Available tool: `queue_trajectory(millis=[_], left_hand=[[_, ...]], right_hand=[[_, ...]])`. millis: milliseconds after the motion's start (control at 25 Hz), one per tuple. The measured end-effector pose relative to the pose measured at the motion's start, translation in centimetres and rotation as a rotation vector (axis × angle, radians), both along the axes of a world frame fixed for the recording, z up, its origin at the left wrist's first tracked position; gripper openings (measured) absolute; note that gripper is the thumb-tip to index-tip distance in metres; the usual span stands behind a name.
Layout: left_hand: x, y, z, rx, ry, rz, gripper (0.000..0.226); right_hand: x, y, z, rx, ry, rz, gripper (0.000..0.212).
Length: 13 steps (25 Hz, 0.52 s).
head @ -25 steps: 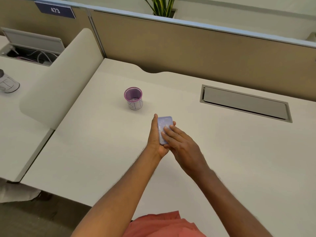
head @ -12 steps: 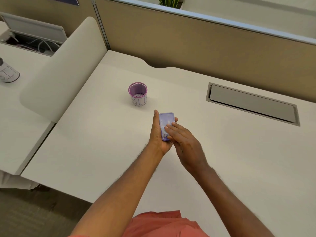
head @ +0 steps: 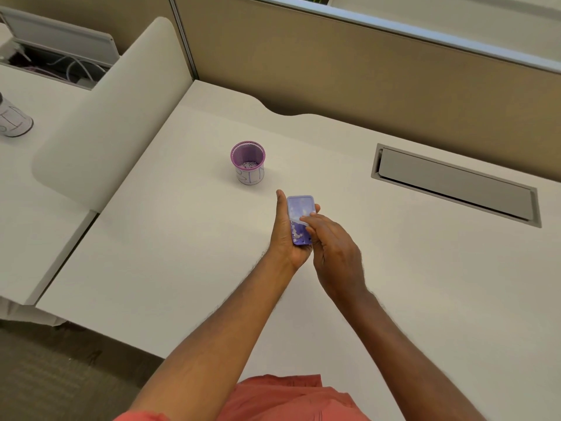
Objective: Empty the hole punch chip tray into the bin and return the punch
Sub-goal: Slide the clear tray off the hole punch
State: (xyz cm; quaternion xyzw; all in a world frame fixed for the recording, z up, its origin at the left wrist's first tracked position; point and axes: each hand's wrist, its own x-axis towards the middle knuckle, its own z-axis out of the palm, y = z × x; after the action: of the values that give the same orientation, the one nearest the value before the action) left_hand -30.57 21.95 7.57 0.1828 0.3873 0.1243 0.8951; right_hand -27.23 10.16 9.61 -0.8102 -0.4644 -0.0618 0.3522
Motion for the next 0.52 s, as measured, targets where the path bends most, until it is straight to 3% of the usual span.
queue_trajectory(millis=[200, 320, 400, 520], left_hand=[[0.3, 0.1, 0.0, -0.018, -0.035, 0.019, 0.065], [0.5, -0.2, 0.4, 0.007, -0.017, -0.006, 0.079], [0.5, -0.5, 0.3, 0.093, -0.031, -0.023, 0.084], [0.4, -0.3, 0.7, 0.091, -0.042, -0.065, 0.067]], right_hand=[[0.0, 0.7, -0.1, 0.06, -0.017, -0.046, 0.033], [0.3, 0.9, 0.1, 0.09, -0.079, -0.048, 0.023], [0.6, 1.1, 0.6, 0.119, -0.109, -0.035, 0.035], [0.8, 1.5, 1.5, 0.131, -0.059, -0.029, 0.057]])
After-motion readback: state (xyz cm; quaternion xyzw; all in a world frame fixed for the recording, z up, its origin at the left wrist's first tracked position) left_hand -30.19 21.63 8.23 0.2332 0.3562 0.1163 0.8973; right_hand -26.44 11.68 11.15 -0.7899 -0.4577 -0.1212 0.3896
